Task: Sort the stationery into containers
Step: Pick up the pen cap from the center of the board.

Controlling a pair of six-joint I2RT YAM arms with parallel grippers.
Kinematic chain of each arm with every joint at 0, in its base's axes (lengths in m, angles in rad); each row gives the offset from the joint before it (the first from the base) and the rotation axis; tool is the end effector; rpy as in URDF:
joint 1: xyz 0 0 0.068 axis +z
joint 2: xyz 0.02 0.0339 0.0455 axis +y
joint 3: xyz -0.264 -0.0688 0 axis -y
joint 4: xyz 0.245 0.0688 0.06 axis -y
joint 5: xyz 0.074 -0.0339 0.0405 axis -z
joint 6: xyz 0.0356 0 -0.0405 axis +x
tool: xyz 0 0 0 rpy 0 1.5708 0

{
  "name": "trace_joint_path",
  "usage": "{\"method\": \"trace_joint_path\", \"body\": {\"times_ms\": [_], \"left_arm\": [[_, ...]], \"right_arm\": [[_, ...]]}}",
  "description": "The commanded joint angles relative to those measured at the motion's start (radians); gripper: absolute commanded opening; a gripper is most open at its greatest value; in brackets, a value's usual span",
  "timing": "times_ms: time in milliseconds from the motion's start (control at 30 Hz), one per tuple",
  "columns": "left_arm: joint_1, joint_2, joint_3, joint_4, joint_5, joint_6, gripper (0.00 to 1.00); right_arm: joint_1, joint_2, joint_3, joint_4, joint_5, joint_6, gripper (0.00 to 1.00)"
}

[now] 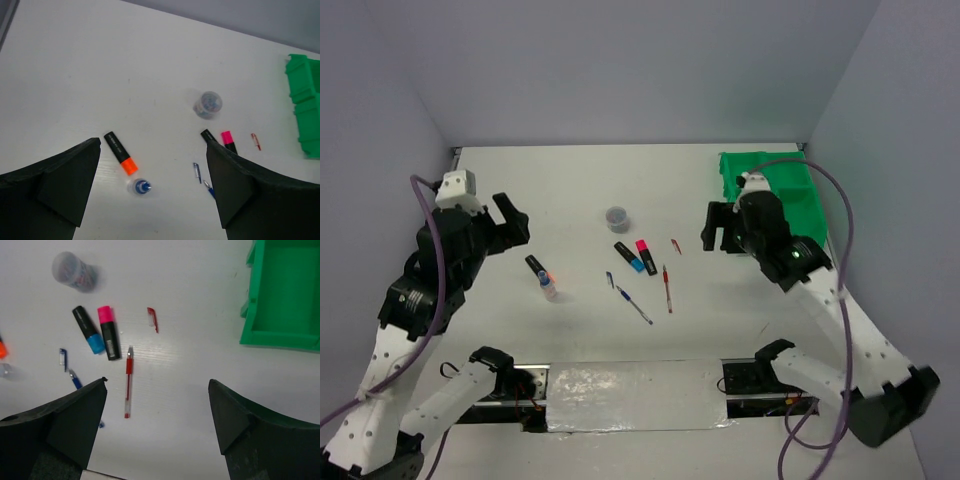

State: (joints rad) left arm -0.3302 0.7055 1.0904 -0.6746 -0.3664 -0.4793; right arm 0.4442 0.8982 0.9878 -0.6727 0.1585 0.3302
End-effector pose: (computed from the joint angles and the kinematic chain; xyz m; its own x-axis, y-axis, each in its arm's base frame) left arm 0.1236 -0.0289 0.4016 -0.2296 -0.3764 -0.8975 -0.1442 0.9252 -0.3511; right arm 0.1697 0.0746 0.3416 -0.5693 0.0836 -0.8178 -0.1277 0.9737 0.1884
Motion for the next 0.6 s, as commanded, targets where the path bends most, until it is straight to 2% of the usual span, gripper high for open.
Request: {"method": "trace_joint_path", "body": {"times_ms": [0,67,100,167,200,233,300,500,567], "left_arm": [[-0.015,0.081,0.118,0.038,0.104,-0.031,0.99],[-0.071,0.145,0.173,0.03,0.126,-0.048,0.99],[-0.101,0.163,0.189,0.024,0.112,-0.057,0.99],[-0.212,0.202,0.21,0.021,0.034,-0.084,0.99],[-0.246,0.209,0.21,0.017,0.008,-0.093,0.99],[-0.312,0.218,0.206,0.017,-0.014,-0.113,0.99],[-0.374,0.221,0.172,0.026,-0.057,-0.13,0.99],[-0.604,0.256,0.052,0.055,-0.147,-0.215,0.99],[-0.639,0.281,0.037,0.058,-0.161,-0.234,0.99]], "right_arm": [[0.004,0.192,0.075,0.039,-0.013,-0.06,0.87],[0.001,0.325,0.116,0.062,-0.027,-0.083,0.79],[0.002,0.367,0.132,0.064,-0.03,-0.086,0.79],[-0.001,0.451,0.19,0.068,-0.04,-0.088,0.73],[0.002,0.52,0.221,0.084,-0.048,-0.089,0.65],[0.002,0.553,0.233,0.091,-0.068,-0.094,0.62],[0.01,0.637,0.267,0.09,-0.071,-0.102,0.56],[0.039,0.812,0.374,0.075,-0.082,-0.14,0.53],[0.045,0.87,0.39,0.068,-0.074,-0.143,0.53]]}}
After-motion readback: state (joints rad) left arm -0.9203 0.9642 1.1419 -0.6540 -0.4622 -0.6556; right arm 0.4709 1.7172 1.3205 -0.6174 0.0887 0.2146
